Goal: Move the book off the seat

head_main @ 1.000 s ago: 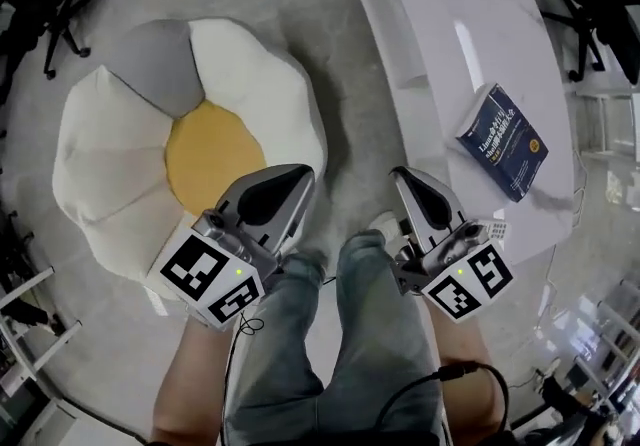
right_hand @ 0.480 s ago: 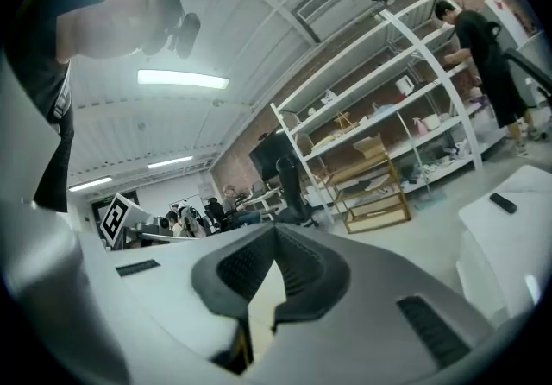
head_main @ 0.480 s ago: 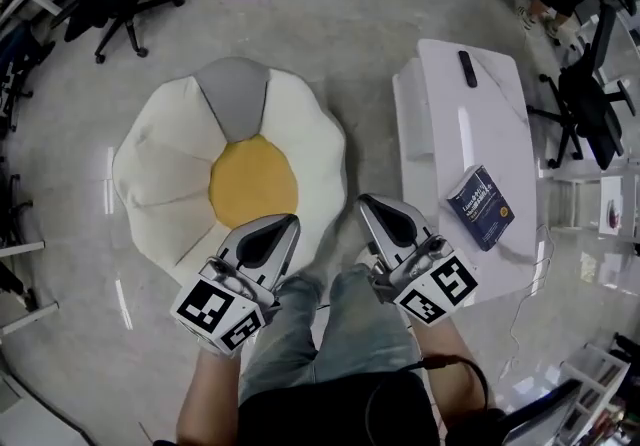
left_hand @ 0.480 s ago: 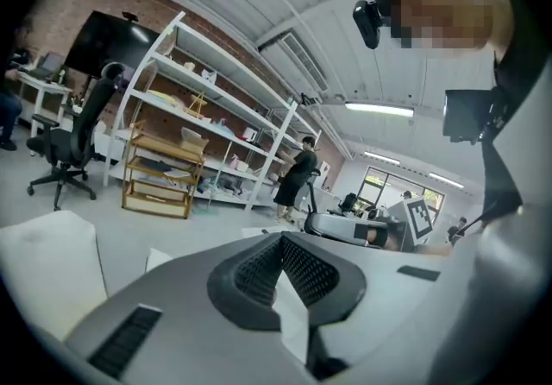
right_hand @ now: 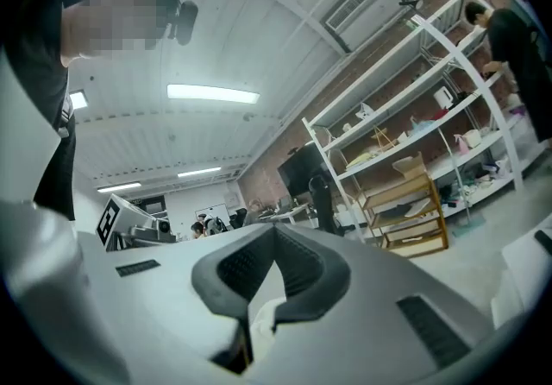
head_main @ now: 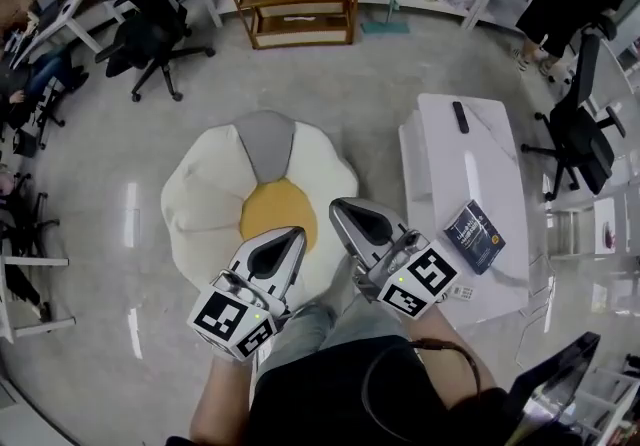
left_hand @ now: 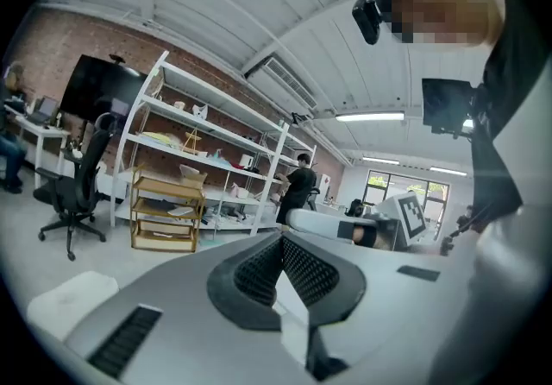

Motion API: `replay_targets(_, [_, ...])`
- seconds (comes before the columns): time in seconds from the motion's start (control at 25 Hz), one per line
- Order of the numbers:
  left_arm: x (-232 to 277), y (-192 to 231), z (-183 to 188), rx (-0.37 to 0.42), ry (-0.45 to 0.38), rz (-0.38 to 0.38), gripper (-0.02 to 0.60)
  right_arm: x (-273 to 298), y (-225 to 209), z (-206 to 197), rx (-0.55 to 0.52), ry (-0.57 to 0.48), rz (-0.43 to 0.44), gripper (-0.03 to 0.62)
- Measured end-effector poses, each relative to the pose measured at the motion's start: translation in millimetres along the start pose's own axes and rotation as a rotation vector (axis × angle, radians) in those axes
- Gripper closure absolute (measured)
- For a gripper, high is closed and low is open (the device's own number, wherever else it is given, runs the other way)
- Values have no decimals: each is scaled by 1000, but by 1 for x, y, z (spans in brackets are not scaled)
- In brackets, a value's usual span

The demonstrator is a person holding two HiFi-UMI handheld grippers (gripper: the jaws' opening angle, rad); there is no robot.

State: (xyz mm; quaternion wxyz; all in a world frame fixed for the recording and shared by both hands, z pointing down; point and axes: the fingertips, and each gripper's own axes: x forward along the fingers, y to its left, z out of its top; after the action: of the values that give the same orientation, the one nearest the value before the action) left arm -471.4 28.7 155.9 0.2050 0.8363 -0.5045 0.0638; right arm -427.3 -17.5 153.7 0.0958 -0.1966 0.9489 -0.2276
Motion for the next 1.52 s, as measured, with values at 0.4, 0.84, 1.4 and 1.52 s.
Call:
replay_targets(0.4, [-34,-11,83,33,-129,39,577,37,68,89,-113,-53,156,582])
replay_targets(0.84, [-45,-14,121,88,-201,88,577,39,88,120,-184,-76,244,582])
replay_targets(1.4, [-43,-2,133,98,-201,110,577,48,91,122,-177,-73,255,582])
replay_targets(1.52, [-43,0,131,93,-199,111,577,49,88,122,-167,-74,251,582])
